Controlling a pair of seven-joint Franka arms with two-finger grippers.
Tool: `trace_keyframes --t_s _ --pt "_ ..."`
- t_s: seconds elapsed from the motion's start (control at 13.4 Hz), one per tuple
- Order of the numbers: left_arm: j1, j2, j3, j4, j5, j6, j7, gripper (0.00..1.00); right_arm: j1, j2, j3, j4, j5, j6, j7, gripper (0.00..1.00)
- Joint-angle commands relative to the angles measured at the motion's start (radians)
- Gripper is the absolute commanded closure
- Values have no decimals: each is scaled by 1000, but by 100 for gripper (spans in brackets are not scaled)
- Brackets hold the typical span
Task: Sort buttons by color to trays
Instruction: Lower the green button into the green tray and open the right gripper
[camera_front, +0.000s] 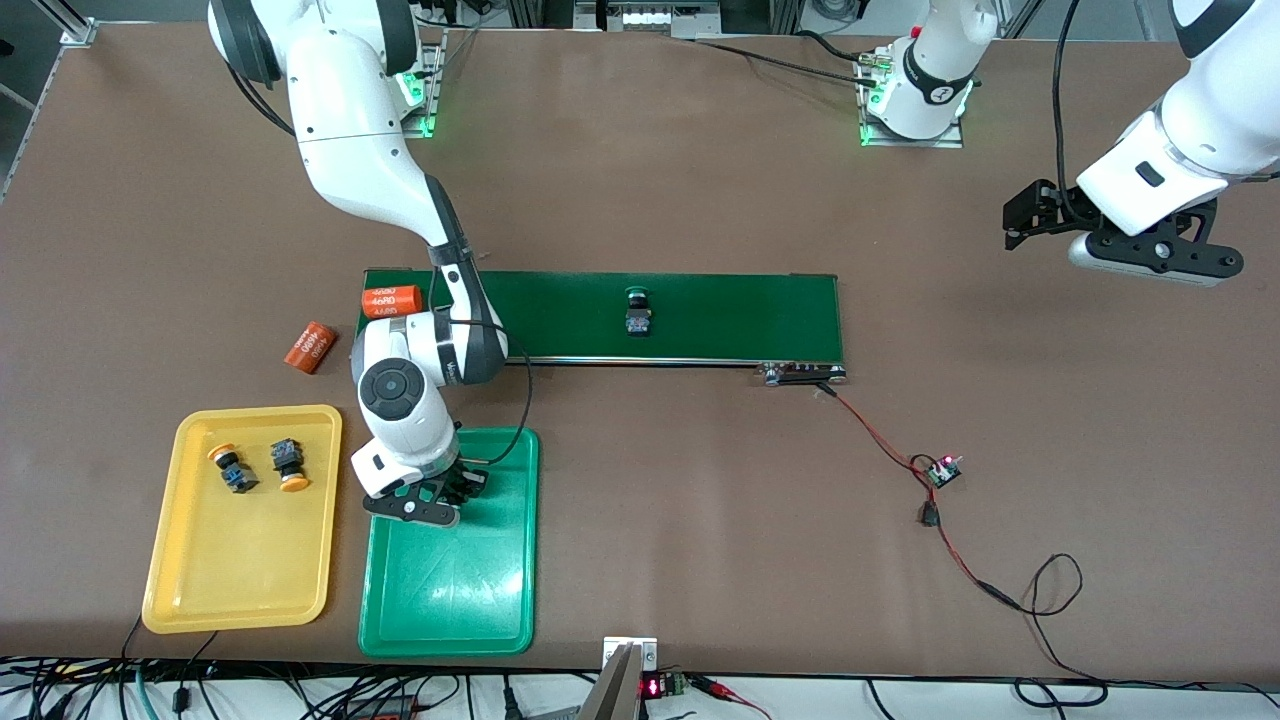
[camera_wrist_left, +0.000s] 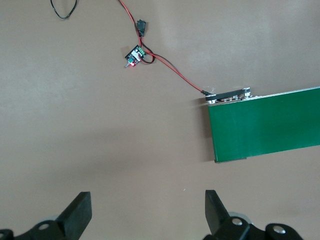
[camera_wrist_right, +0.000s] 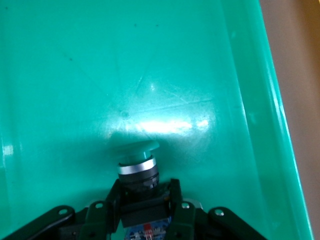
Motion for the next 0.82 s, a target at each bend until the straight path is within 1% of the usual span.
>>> trace_keyframes --t_s 0.0,0.15,0.22,0.37,0.45,0.6,0.75 --pt "3 11 -1 30 -15 -27 21 0 -16 -53 10 19 15 -43 -25 0" --pt "-6 10 -2 30 -15 -27 20 0 -16 -108 8 19 15 -156 -25 0" --pt "-9 10 -2 31 -15 -27 20 0 -10 -128 8 18 15 -190 -19 0" --pt "-9 10 -2 31 -15 -27 20 0 5 -148 13 13 18 -238 14 0" --pt "-7 11 -2 31 -15 -27 20 0 14 -156 14 15 24 -282 50 0" --pt "-7 10 -1 31 -15 -27 20 0 36 -175 16 12 58 -394 62 0" --pt "-3 10 -1 30 -15 -28 20 0 71 -198 14 10 58 -521 76 0"
